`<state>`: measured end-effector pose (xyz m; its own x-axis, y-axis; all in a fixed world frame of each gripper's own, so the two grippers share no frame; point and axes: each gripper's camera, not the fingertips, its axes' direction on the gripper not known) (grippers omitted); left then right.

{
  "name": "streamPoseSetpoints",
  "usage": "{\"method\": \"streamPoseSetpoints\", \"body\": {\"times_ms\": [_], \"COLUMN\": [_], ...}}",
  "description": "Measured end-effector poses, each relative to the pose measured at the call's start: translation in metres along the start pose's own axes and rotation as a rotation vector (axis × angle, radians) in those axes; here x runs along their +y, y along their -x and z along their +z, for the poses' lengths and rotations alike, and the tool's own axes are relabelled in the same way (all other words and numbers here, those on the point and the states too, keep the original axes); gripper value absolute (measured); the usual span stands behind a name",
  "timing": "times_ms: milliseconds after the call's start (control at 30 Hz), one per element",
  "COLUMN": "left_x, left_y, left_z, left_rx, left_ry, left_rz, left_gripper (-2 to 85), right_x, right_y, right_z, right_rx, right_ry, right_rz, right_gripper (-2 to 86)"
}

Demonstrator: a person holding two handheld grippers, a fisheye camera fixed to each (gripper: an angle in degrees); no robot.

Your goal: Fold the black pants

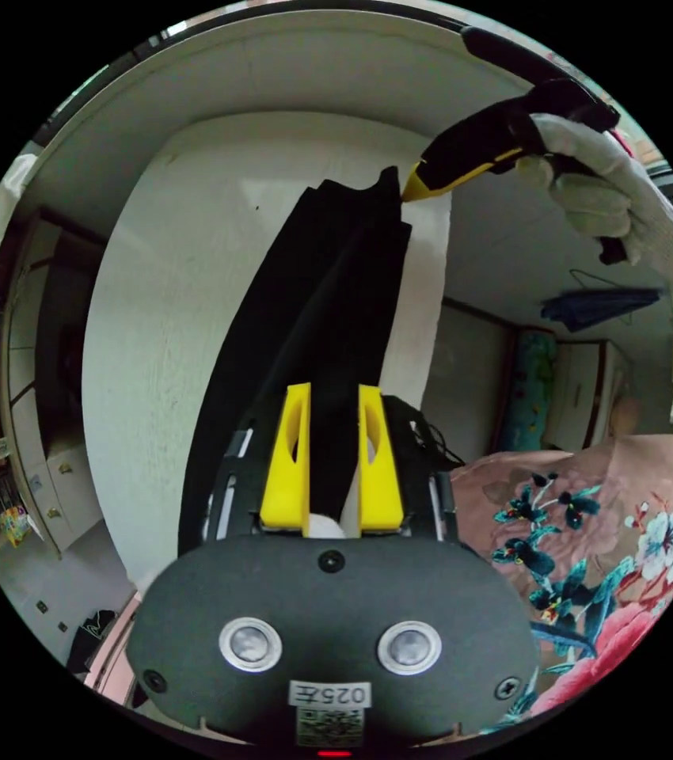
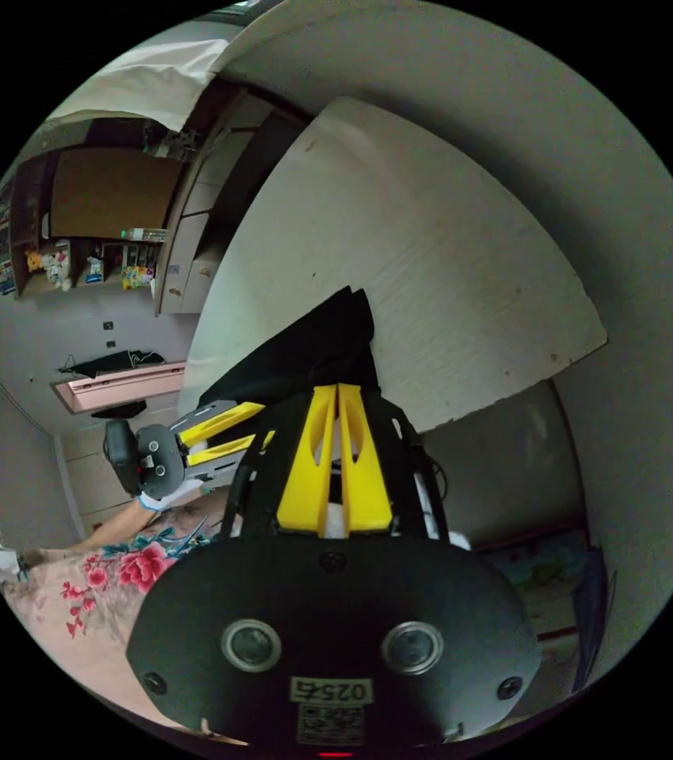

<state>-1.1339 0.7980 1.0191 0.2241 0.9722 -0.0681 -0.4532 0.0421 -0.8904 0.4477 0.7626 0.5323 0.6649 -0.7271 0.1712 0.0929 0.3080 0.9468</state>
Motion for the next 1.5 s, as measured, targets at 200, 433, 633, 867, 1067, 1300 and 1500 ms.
{"method": "streamPoseSetpoints", "body": {"times_ms": [200,433,633,867,1067,1300,1500], "left_x": [-0.007,0.024,0.024,0.018,-0.041,-0.118,-0.129], "left_y": [0.010,0.033,0.025,0.063,0.119,0.090,0.062], "left_z": [0.018,-0.019,0.026,-0.018,-0.033,0.017,0.028], "left_rx": [-0.056,0.101,0.274,0.401,0.394,0.138,-0.036], "left_ry": [0.073,-0.028,0.059,-0.065,-0.115,0.083,0.127], "left_rz": [-0.019,-0.076,0.017,0.038,0.027,0.202,0.351], "left_gripper": [-1.0,-1.6,-0.6,3.0,4.6,6.2,1.0], "right_x": [0.001,0.007,0.038,0.080,0.112,0.140,0.112], "right_y": [-0.005,0.012,-0.018,-0.050,-0.070,-0.081,-0.072], "right_z": [-0.012,-0.031,-0.009,-0.014,-0.016,0.004,0.026], "right_rx": [-0.021,0.024,0.110,-0.064,-0.194,-0.254,-0.158], "right_ry": [-0.012,-0.049,-0.172,-0.335,-0.462,-0.537,-0.521], "right_rz": [0.013,-0.057,-0.016,0.108,0.193,0.235,0.179], "right_gripper": [-0.9,-0.8,-0.2,7.4,9.5,11.2,9.9]}}
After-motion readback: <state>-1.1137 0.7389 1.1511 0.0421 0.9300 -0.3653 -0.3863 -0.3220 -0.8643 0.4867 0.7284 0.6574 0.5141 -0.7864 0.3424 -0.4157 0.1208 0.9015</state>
